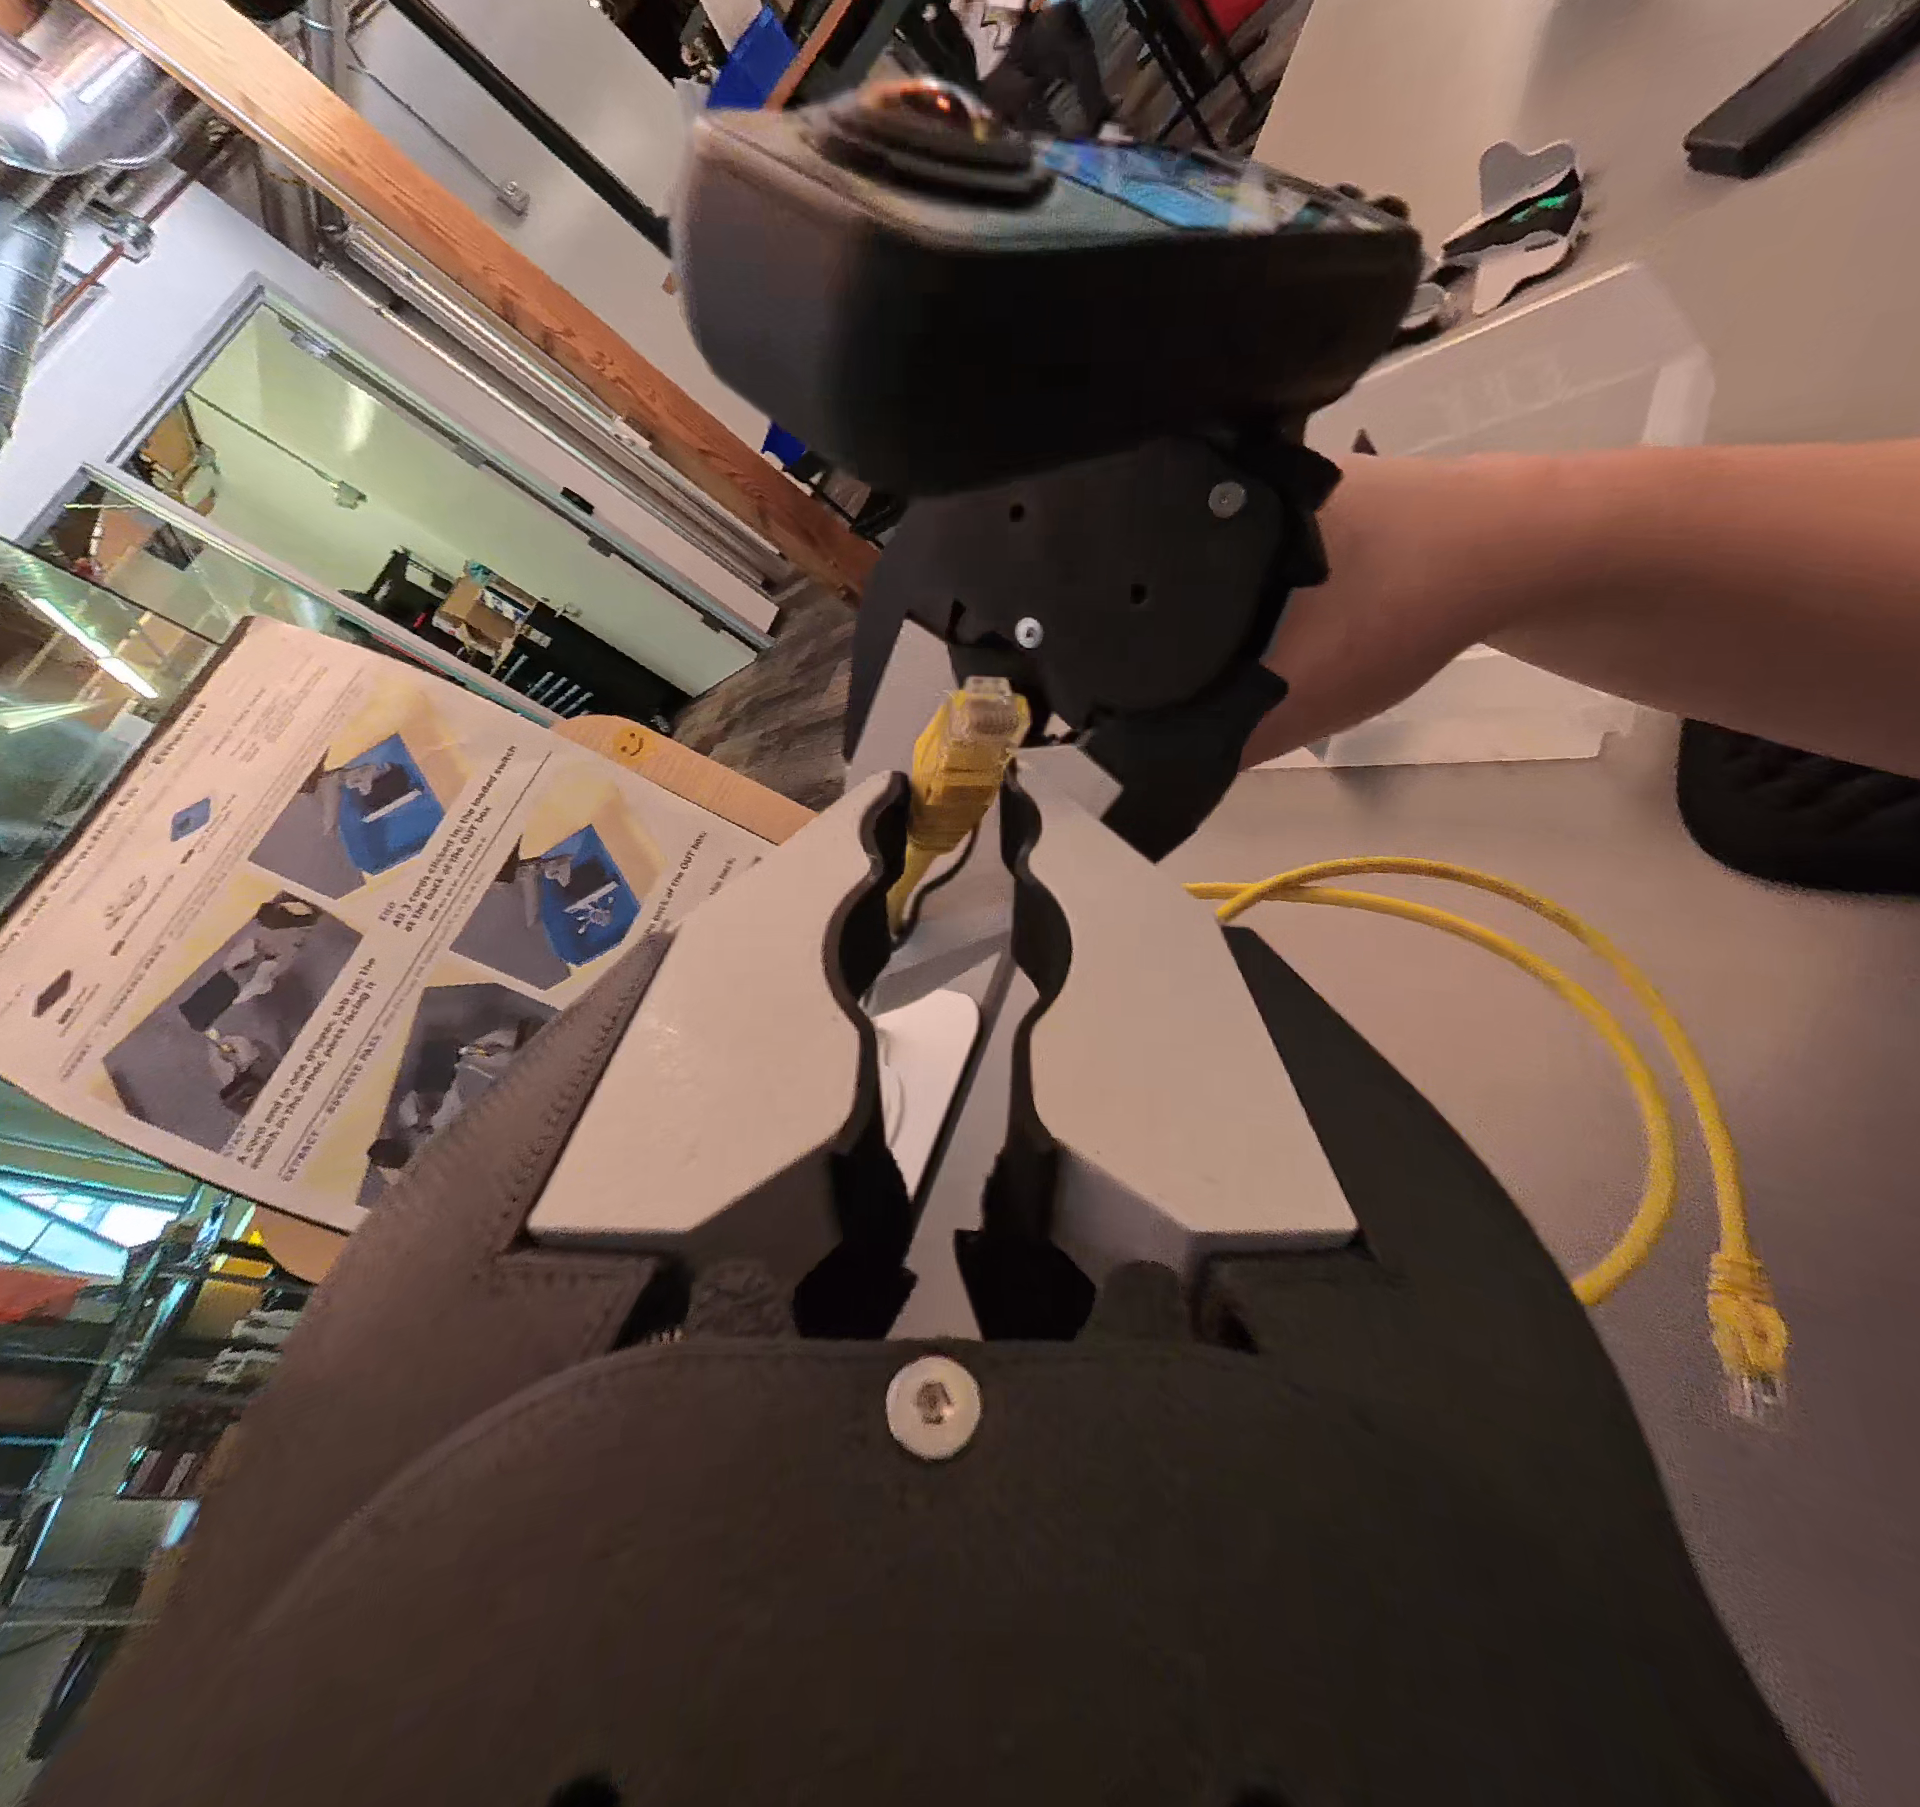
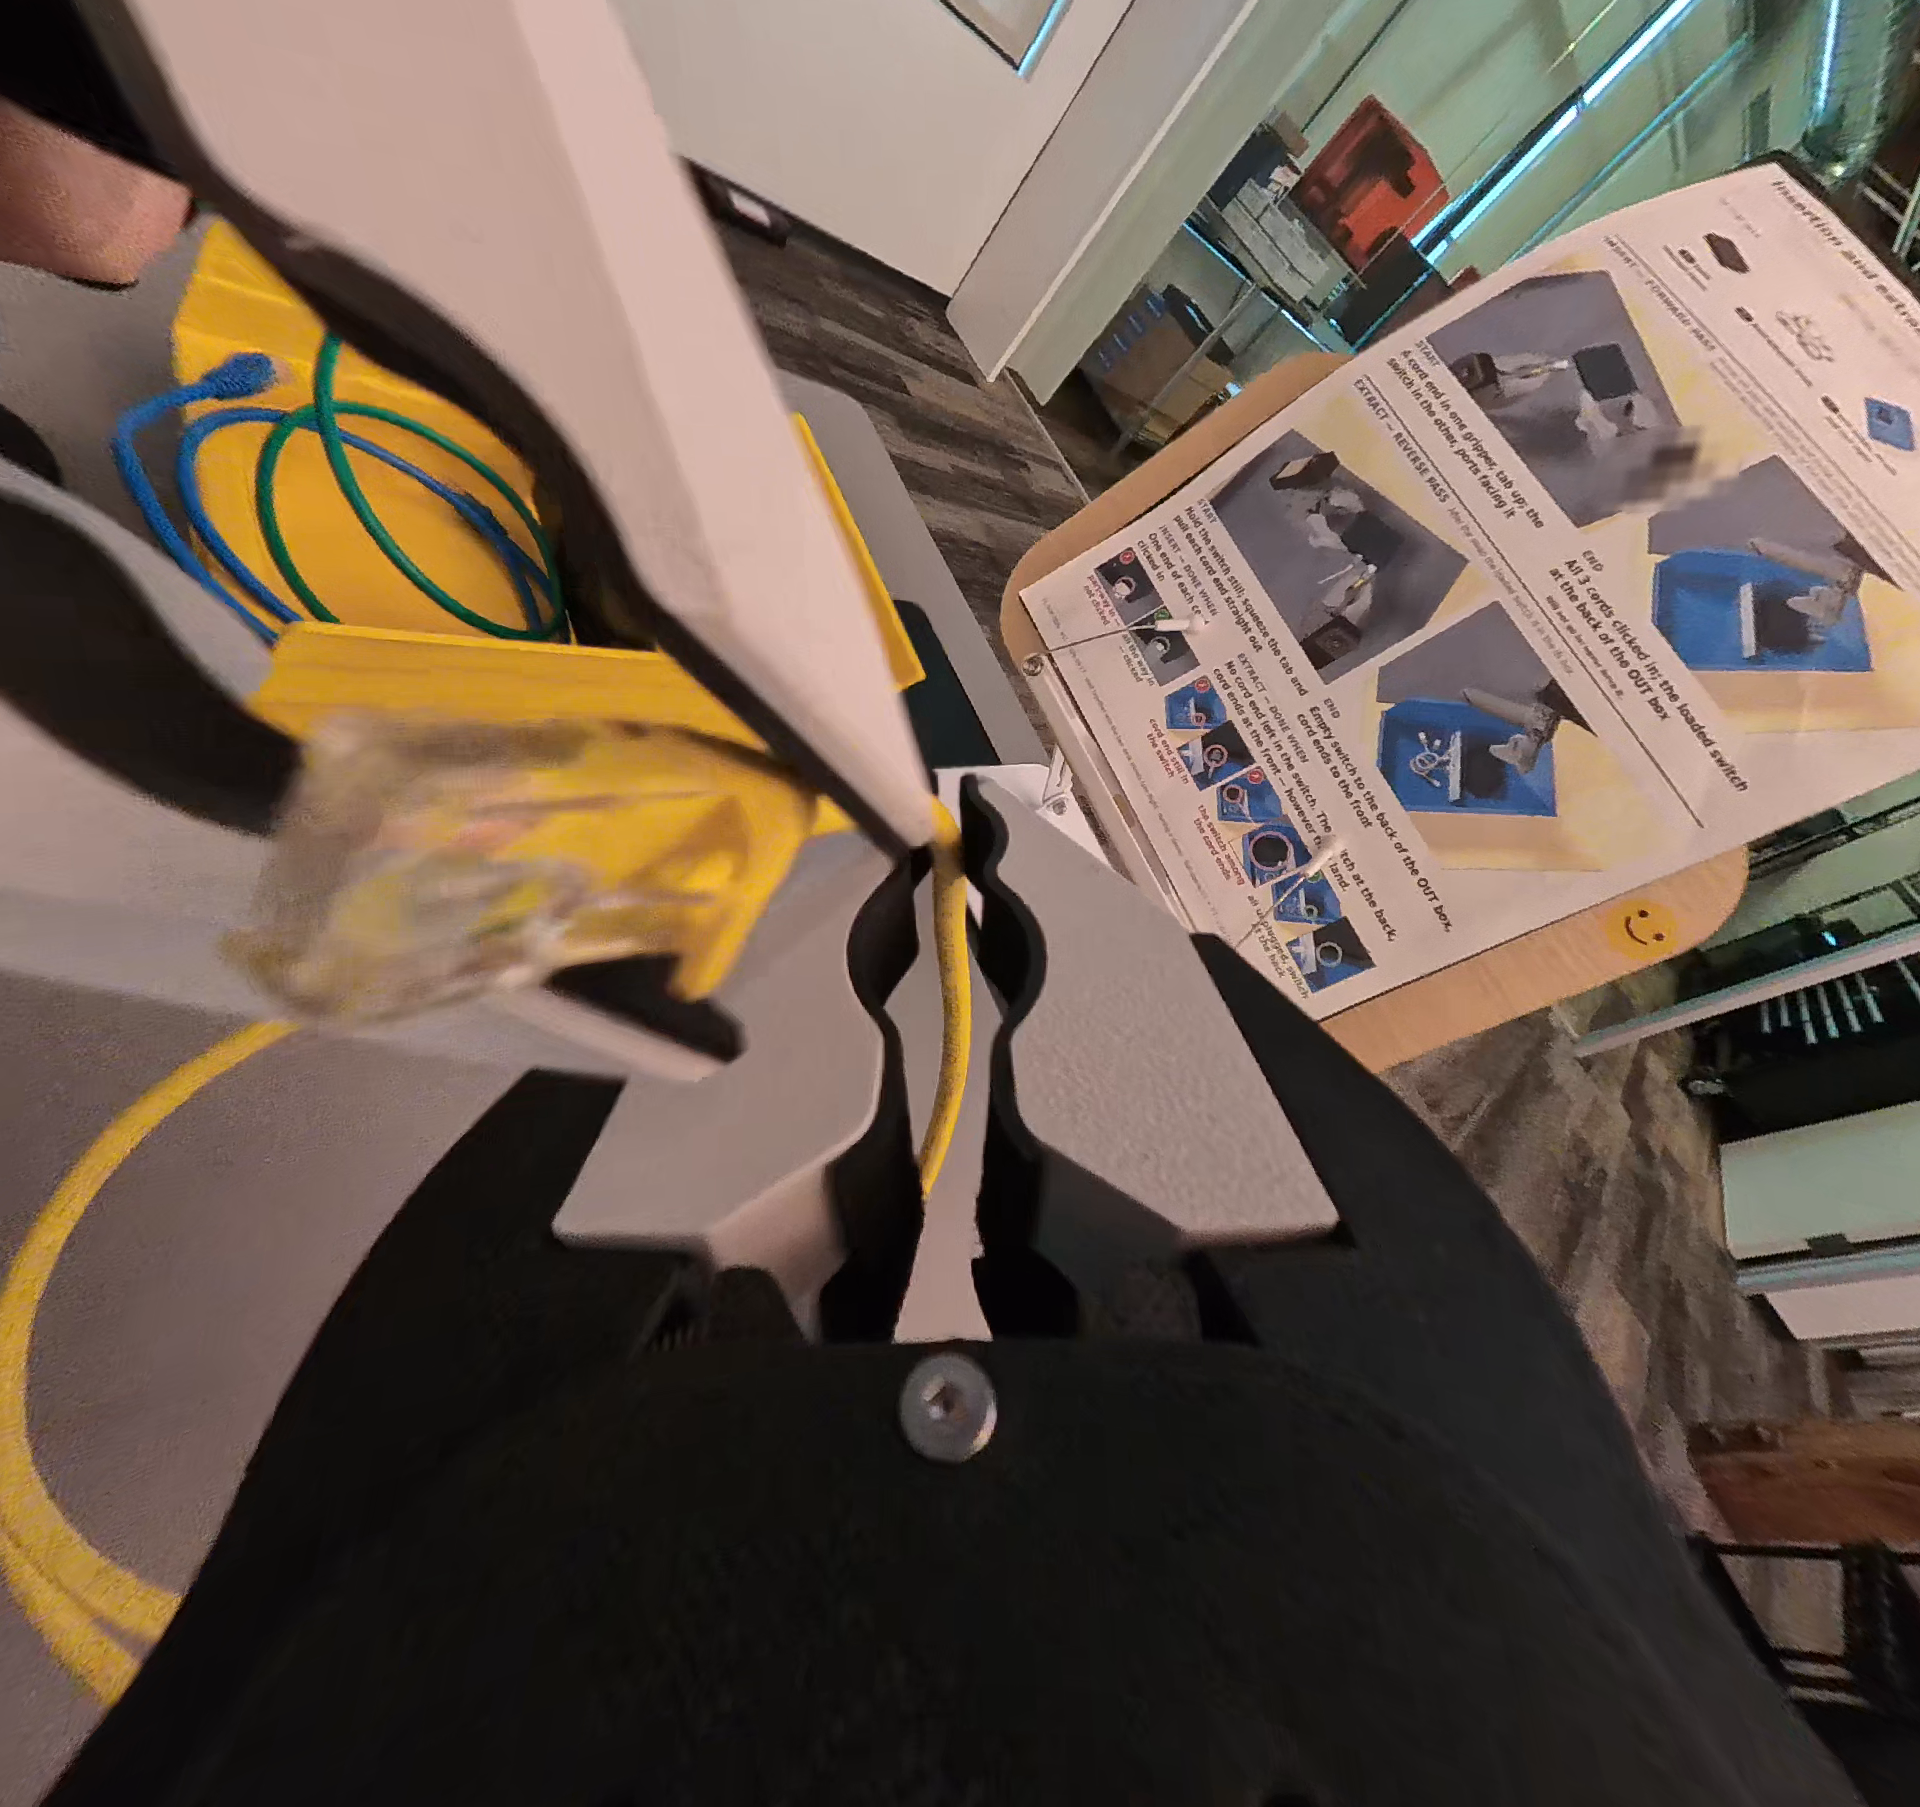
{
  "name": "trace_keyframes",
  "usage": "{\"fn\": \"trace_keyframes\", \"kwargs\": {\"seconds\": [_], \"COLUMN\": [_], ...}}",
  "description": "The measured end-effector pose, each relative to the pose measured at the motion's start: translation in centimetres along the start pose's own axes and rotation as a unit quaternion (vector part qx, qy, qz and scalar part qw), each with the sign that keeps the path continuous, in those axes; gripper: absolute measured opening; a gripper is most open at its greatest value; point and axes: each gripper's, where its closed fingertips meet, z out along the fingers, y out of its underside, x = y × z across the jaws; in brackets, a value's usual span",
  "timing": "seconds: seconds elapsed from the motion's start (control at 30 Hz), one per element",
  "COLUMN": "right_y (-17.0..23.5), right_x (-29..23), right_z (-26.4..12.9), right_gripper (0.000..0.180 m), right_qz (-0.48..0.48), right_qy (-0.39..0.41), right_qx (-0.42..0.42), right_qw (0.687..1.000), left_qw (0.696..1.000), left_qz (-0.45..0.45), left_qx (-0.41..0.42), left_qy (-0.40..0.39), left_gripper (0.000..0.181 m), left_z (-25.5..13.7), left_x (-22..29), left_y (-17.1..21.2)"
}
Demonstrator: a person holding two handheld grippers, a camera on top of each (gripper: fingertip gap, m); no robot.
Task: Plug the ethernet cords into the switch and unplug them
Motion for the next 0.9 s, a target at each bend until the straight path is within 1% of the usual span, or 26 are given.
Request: {"fn": "trace_keyframes", "kwargs": {"seconds": [0.13, 0.33, 0.5, 0.67, 0.8, 0.9], "right_y": [-0.3, -2.1, -3.2, -4.7, -5.3, -5.6], "right_x": [-0.3, -0.6, -1.9, -1.8, -0.7, 0.9], "right_z": [-0.2, -1.8, -3.4, -6.1, -8.9, -11.3], "right_gripper": [0.003, 0.005, 0.026, 0.038, 0.052, 0.059], "right_qz": [-0.005, 0.019, 0.036, 0.078, 0.119, 0.154], "right_qy": [-0.011, -0.055, -0.133, -0.198, -0.243, -0.266], "right_qx": [0.012, 0.084, 0.139, 0.224, 0.293, 0.356], "right_qw": [1.000, 0.995, 0.981, 0.951, 0.917, 0.882], "left_qw": [1.000, 0.999, 0.994, 0.986, 0.982, 0.978], "left_qz": [0.000, -0.048, -0.095, -0.132, -0.146, -0.157], "left_qx": [-0.006, 0.003, 0.030, 0.052, 0.054, 0.057], "left_qy": [-0.022, 0.011, 0.042, 0.085, 0.105, 0.122], "left_gripper": [0.011, 0.010, 0.010, 0.010, 0.010, 0.010], "left_z": [-0.3, -2.1, -4.1, -5.4, -5.6, -5.6], "left_x": [-1.3, -3.0, -4.6, -5.1, -5.3, -5.2], "left_y": [-0.5, -1.9, -3.6, -5.1, -5.9, -6.6]}}
